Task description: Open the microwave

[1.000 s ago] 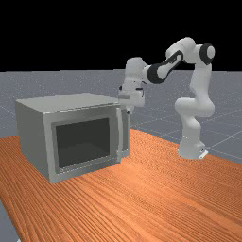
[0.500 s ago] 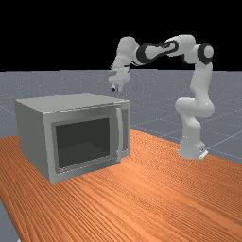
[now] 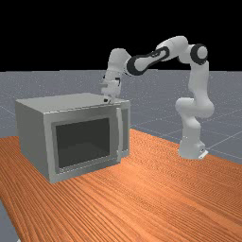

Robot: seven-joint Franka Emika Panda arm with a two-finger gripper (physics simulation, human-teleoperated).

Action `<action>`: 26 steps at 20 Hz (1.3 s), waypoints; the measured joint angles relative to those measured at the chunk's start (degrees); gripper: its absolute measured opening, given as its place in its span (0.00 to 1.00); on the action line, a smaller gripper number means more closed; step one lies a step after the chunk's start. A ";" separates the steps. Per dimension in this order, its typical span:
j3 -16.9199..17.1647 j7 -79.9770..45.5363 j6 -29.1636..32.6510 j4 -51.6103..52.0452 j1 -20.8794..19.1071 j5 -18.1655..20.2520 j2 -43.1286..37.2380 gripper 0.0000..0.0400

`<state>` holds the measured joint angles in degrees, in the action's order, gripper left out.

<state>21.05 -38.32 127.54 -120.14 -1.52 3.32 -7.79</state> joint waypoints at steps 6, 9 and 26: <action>-3.18 -1.09 0.30 -1.66 1.01 0.22 -0.41 1.00; -4.24 -1.38 0.38 -2.03 1.35 0.57 1.60 1.00; -25.49 -11.95 0.79 -1.61 -1.07 3.51 4.23 1.00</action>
<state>-4.44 -50.28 128.33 -121.75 -2.59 6.82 -3.56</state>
